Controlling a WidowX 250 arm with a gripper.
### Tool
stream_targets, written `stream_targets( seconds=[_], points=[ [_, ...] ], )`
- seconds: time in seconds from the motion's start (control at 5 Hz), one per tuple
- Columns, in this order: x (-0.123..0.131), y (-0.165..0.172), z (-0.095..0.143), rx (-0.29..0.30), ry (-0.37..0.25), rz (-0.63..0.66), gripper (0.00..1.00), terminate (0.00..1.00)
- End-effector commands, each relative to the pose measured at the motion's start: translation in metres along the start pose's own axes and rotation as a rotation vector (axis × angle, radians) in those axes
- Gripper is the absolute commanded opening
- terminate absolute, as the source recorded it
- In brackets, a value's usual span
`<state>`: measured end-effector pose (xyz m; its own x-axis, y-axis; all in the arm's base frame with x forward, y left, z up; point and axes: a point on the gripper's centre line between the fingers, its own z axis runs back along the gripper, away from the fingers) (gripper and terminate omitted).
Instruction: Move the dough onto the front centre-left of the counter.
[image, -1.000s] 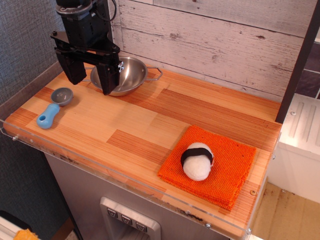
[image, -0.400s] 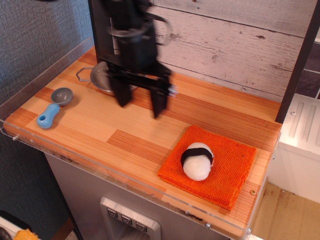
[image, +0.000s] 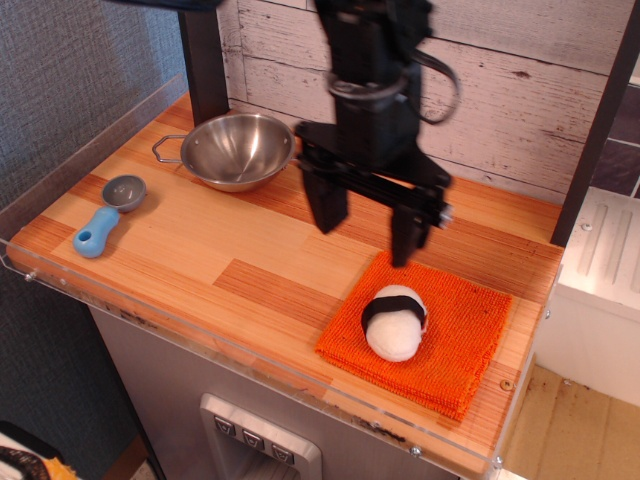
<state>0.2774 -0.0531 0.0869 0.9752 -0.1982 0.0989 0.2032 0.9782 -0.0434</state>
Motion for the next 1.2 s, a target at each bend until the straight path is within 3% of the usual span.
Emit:
stream_targets(
  seconds=[0.0,0.6,0.8,1.0],
  points=[
    [-0.002,-0.018,-0.014,0.058,-0.004,-0.047,1.0,0.0],
    [-0.015,-0.03,-0.074,0.161,0.065,-0.064,1.0,0.0],
    [-0.013,-0.029,-0.068,0.153,0.037,-0.069,0.0,0.0],
    [-0.011,-0.012,-0.018,0.086,-0.097,-0.017,0.0,0.0]
  ],
)
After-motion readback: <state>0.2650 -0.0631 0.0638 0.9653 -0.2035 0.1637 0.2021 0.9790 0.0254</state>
